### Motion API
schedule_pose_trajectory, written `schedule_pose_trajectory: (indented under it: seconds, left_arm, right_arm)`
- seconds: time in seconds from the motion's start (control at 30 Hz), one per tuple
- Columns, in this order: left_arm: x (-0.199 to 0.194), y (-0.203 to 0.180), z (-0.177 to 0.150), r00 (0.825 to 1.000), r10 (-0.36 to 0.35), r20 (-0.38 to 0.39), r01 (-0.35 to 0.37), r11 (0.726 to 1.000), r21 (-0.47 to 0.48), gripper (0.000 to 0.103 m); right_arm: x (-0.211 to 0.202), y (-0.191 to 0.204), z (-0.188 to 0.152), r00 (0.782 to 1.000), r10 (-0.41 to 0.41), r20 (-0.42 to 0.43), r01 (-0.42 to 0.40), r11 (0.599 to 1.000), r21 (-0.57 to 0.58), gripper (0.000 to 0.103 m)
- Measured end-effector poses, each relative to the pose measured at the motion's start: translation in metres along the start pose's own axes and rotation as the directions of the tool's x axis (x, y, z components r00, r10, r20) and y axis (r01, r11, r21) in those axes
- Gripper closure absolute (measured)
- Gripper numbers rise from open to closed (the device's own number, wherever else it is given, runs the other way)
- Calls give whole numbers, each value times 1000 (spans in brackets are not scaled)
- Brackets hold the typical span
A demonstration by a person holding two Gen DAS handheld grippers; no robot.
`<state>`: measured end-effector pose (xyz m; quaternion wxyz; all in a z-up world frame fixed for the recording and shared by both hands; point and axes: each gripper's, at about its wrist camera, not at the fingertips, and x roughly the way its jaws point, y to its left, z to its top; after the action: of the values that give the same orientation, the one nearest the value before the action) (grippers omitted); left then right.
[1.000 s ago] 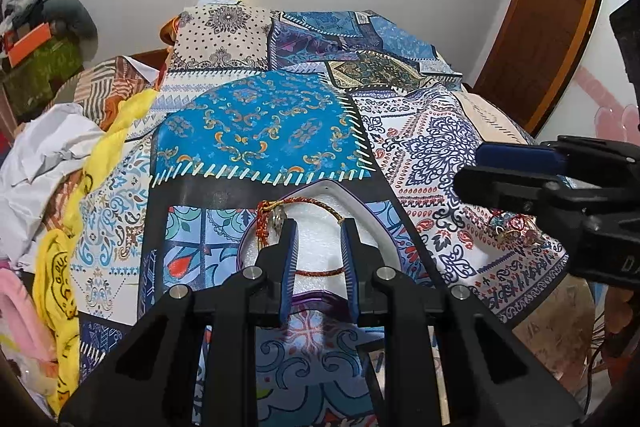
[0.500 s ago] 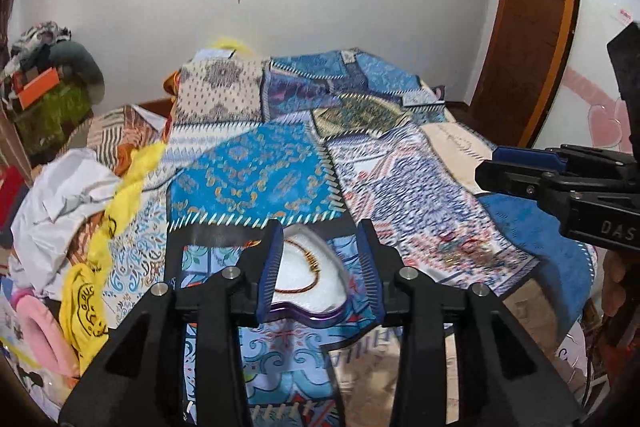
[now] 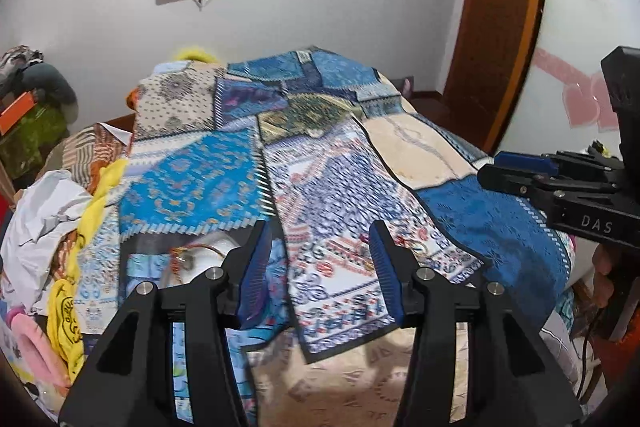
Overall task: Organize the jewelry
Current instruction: 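Move the right gripper back to the jewelry pile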
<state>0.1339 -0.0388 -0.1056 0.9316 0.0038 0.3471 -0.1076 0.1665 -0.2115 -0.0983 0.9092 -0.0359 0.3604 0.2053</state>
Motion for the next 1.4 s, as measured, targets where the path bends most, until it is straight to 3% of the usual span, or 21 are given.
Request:
schedule_pose_trajectory:
  seconds: [0.57, 0.67, 0.83, 1.13, 1.4]
  left_arm:
    - [59, -27, -34, 979, -81, -184, 85, 996, 15, 53]
    - [69, -27, -35, 973, -104, -206, 106, 994, -2, 59]
    - [80, -26, -31, 972, -130, -197, 127, 992, -25, 62]
    - [91, -27, -26, 971, -150, -185, 146, 989, -39, 82]
    - [82, -22, -30, 972, -152, -177, 146, 988, -50, 83]
  right_arm:
    - [25, -17, -36, 993, 36, -110, -34, 999, 26, 68]
    - [28, -17, -38, 992, 47, -116, -44, 999, 29, 68]
    - [29, -17, -39, 992, 55, -111, -53, 998, 24, 68]
    - [36, -12, -43, 987, 85, -137, -82, 996, 30, 68]
    - [43, -4, -44, 981, 113, -157, -111, 994, 21, 68]
